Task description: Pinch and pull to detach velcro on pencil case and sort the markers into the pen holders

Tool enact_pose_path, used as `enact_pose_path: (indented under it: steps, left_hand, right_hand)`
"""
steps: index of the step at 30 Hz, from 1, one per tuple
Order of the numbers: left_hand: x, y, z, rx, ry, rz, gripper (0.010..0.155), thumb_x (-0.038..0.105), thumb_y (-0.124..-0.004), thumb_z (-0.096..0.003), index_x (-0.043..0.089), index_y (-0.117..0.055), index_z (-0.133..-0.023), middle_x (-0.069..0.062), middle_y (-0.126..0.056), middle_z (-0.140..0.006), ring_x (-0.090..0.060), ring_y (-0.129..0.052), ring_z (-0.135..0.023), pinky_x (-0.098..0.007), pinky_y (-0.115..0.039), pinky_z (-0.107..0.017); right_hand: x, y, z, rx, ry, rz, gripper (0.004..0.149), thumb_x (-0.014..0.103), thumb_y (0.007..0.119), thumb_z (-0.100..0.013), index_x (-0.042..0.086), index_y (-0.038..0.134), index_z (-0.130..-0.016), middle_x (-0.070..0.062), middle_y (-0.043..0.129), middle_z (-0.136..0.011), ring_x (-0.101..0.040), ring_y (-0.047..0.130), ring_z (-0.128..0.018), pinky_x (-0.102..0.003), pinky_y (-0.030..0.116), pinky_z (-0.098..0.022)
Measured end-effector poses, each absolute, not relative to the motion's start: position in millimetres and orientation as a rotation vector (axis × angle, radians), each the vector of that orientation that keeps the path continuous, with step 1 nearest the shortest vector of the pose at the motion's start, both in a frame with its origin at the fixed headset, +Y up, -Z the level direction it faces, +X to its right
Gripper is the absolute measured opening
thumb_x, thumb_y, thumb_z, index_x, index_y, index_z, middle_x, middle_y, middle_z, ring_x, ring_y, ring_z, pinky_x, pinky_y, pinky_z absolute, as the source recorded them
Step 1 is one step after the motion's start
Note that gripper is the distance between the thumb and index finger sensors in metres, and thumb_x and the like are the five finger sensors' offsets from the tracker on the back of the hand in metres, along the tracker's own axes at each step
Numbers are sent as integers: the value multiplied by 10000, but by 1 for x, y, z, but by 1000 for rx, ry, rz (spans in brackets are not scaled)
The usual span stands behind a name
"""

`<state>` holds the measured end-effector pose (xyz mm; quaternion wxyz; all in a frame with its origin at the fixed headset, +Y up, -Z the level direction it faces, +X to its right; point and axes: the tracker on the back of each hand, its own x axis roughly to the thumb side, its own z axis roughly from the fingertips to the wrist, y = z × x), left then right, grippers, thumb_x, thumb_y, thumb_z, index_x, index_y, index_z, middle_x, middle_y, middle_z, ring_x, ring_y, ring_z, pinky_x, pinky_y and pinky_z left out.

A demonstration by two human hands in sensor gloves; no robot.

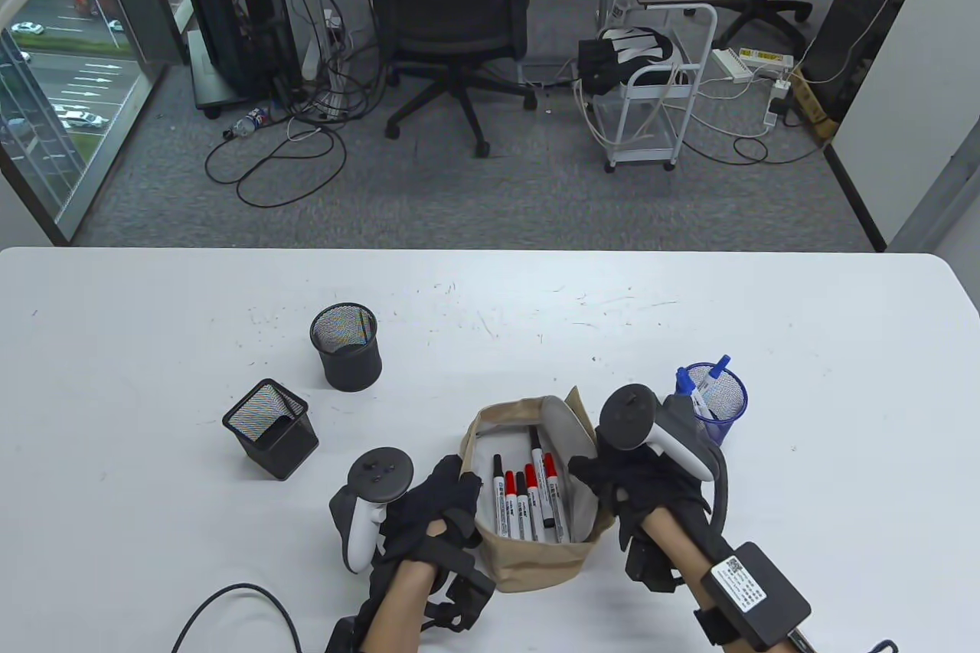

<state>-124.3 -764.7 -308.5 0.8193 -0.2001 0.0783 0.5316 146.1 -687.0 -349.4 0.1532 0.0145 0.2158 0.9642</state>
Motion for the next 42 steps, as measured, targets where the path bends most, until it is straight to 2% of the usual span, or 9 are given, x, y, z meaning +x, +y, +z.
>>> enact_pose_path:
  steps: [3, 13, 20, 23, 26, 30, 35, 39, 42]
  left_hand:
    - [-127, -760, -306, -379, 198, 1085, 765, 429, -756, -564, -17, -503, -1132, -325, -731, -1060, -468, -916, -838, -415, -966, -410]
    - [-125, -733, -308, -338, 246, 936, 758, 390, -851, -529, -3, -571, -1113, -298, -788, -1038, -446, -948, -823, -424, -964, -427]
    - [-99, -653, -314, -175, 184, 687, 726, 386, -849, -533, 19, -602, -1109, -272, -806, -1044, -435, -949, -836, -424, -943, -476]
    - [-72, -634, -320, -192, 129, 657, 690, 375, -849, -532, 18, -648, -1088, -261, -856, -1009, -416, -991, -795, -404, -959, -458]
    - [-49, -642, -333, -343, 114, 636, 675, 371, -845, -535, -1, -670, -1070, -270, -878, -983, -416, -1011, -766, -388, -975, -437]
    - [-30, -682, -362, -587, 215, 469, 706, 384, -857, -529, -32, -662, -1064, -297, -870, -973, -429, -1013, -756, -379, -987, -432]
    - [-25, -734, -382, -738, 354, 256, 809, 433, -900, -499, -59, -623, -1077, -315, -832, -994, -448, -982, -785, -392, -981, -460]
    - [-11, -739, -394, -740, 379, 95, 853, 452, -948, -460, -46, -634, -1078, -272, -889, -959, -402, -1034, -742, -361, -997, -432]
    - [-3, -743, -401, -675, 405, -32, 831, 455, -982, -428, 6, -696, -1066, -195, -971, -895, -330, -1098, -661, -317, -1013, -386]
  right_hand:
    - [147, -690, -346, -15, 522, 2806, 518, 311, 884, -481, -9, 815, -882, -150, 1053, -633, -174, 1094, -264, -300, 912, -175]
    - [153, -692, -346, -32, 480, 2784, 506, 298, 906, -466, -18, 845, -857, -160, 1070, -600, -173, 1092, -222, -293, 909, -147]
    - [154, -692, -344, -18, 477, 2785, 515, 301, 901, -468, -25, 837, -862, -157, 1068, -604, -172, 1090, -220, -292, 907, -147]
    - [154, -693, -345, -13, 482, 2779, 518, 304, 898, -470, -26, 834, -865, -156, 1067, -608, -173, 1089, -223, -293, 906, -149]
    - [153, -692, -344, -4, 483, 2778, 519, 304, 895, -472, -27, 831, -867, -156, 1065, -611, -173, 1089, -225, -295, 905, -152]
    - [152, -693, -343, 2, 478, 2786, 519, 304, 893, -472, -24, 829, -869, -158, 1063, -617, -176, 1089, -231, -295, 905, -155]
    - [154, -695, -344, 7, 496, 2769, 519, 304, 890, -474, -24, 826, -872, -156, 1061, -621, -176, 1089, -234, -296, 905, -158]
    - [154, -696, -345, 5, 503, 2765, 520, 303, 889, -474, -24, 825, -873, -155, 1060, -622, -175, 1088, -235, -296, 904, -160]
    - [154, -696, -344, 7, 506, 2763, 519, 303, 889, -474, -23, 825, -872, -156, 1060, -622, -176, 1088, -234, -296, 904, -160]
